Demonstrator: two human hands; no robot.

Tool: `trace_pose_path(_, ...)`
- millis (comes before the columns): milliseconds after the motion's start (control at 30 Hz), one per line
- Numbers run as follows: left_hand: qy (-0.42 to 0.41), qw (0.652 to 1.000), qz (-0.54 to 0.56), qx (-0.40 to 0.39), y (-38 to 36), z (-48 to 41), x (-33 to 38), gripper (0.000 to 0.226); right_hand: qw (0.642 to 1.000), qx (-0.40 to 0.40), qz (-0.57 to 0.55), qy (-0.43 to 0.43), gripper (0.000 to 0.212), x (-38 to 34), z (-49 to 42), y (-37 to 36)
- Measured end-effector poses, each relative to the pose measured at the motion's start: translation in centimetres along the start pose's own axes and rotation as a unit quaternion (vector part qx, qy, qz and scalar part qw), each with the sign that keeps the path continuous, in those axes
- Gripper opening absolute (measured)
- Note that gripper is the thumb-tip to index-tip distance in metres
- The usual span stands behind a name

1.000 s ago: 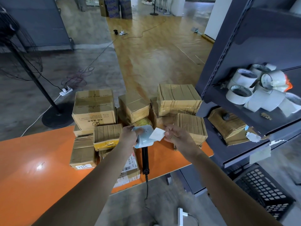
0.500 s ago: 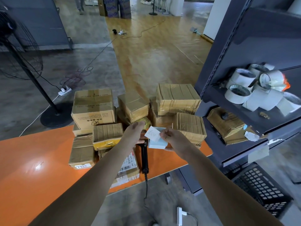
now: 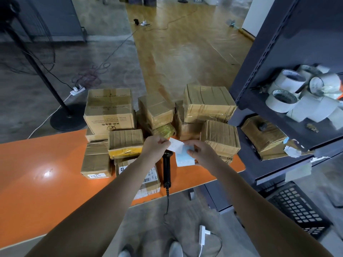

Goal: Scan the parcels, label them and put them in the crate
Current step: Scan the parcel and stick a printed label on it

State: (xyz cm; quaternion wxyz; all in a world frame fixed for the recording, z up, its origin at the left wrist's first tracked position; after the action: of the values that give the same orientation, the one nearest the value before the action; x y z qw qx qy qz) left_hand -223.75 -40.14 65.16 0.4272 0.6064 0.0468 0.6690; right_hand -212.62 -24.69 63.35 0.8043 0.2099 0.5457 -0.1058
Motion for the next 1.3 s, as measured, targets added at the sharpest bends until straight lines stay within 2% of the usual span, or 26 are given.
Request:
trace_pose_path(133,0.067,0.995,0.056,0.049,1.1,-0.2,-1.9,0.015,0.997,-0.018,0.06,0.048,0.056,0.4,-0.3,-1.0)
trace_pose_path(300,0.128,0.98,0.137,0.062,2.2,-0.2,-4.1,0.008,0.987,0.028,0.145,0.057,0.062,1.6,-1.5,-1.5)
trace_pose_path(367,0.131,0.98,0.144,0.051,2.2,0.0,-4.5,0.002,0.973,0.056,0.22,0.05,0.061,2.3,-1.8,-1.9)
trace_pose_path(467,0.123,0.98,0.155,0.033,2.0,0.5,-5.1,0.01,0.941,0.077,0.329,0.029,0.049,3.7,-2.4,-2.7)
trace_pose_path(567,0.138,0.979,0.15,0.014,1.7,0.9,-5.8,0.008,0.917,0.078,0.392,0.012,0.038,5.4,-2.7,-3.5)
trace_pose_path(700,0.163,0.974,0.157,0.001,1.5,1.3,-7.1,0.006,0.894,0.075,0.44,0.025,0.034,7.1,-2.6,-4.6)
trace_pose_path(833,0.166,0.974,0.154,-0.009,1.9,1.7,-8.0,0.007,0.903,0.075,0.422,0.029,0.032,7.6,-2.4,-5.2)
trace_pose_path(967,0.173,0.973,0.151,-0.012,2.7,2.3,-8.9,0.006,0.927,0.048,0.373,0.012,0.04,6.9,-1.8,-5.2)
trace_pose_path(1067,0.171,0.973,0.156,-0.009,3.5,2.8,-9.4,0.003,0.938,0.076,0.336,0.039,0.035,5.2,-1.0,-5.4)
trace_pose_path(1167,0.174,0.972,0.156,-0.002,4.4,3.1,-9.9,0.004,0.974,0.08,0.206,0.057,0.025,3.3,-0.4,-6.4)
trace_pose_path(1300,0.168,0.972,0.167,0.0,4.7,3.6,-10.6,0.004,0.999,0.016,0.031,-0.006,0.02,1.9,0.2,-9.6)
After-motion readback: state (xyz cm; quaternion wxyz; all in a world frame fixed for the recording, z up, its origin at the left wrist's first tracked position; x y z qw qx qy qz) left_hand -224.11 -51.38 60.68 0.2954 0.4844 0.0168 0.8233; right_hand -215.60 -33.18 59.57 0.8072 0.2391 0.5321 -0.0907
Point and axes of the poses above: each hand's wrist, its own z-axis away from the middle knuckle, its own y-axis out of the back of the hand, x = y × z, the point moved 6 cm from there along -z, towards the middle knuckle, and after that the axes turned 13 degrees about -z, right-handed, at the moved point
